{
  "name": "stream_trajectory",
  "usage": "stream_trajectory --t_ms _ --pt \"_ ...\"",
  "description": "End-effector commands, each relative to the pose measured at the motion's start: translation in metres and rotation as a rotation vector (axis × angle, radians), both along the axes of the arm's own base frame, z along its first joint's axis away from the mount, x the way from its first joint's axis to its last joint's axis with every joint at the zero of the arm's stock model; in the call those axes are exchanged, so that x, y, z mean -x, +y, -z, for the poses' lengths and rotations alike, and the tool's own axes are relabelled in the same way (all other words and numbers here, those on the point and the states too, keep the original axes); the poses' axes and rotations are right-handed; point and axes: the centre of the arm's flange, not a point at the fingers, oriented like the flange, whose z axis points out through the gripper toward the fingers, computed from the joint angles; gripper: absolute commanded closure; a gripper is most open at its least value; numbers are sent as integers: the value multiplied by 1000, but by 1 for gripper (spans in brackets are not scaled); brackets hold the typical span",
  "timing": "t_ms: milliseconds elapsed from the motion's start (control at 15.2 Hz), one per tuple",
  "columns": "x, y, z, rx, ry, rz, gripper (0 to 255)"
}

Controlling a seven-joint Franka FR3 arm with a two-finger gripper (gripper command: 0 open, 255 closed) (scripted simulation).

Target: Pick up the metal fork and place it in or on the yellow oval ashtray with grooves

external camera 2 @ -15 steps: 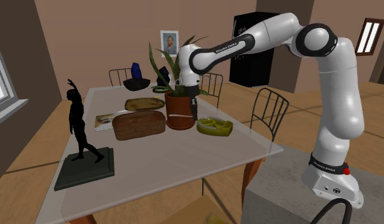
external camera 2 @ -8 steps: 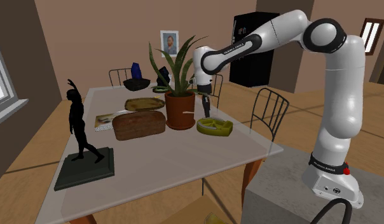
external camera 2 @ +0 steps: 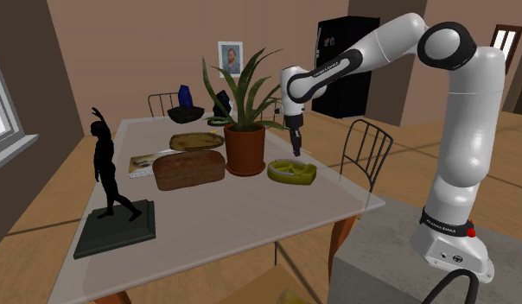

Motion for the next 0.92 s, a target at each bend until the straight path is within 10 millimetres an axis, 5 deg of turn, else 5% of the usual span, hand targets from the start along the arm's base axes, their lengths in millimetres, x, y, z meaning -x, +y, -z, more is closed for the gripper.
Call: stream_trajectory --t_ms 0,396,858 --pt "1 -4 8 0 -1 -1 255" --pt "1 -4 39 0 -1 -1 255" --pt "1 -4 39 0 -1 -1 255"
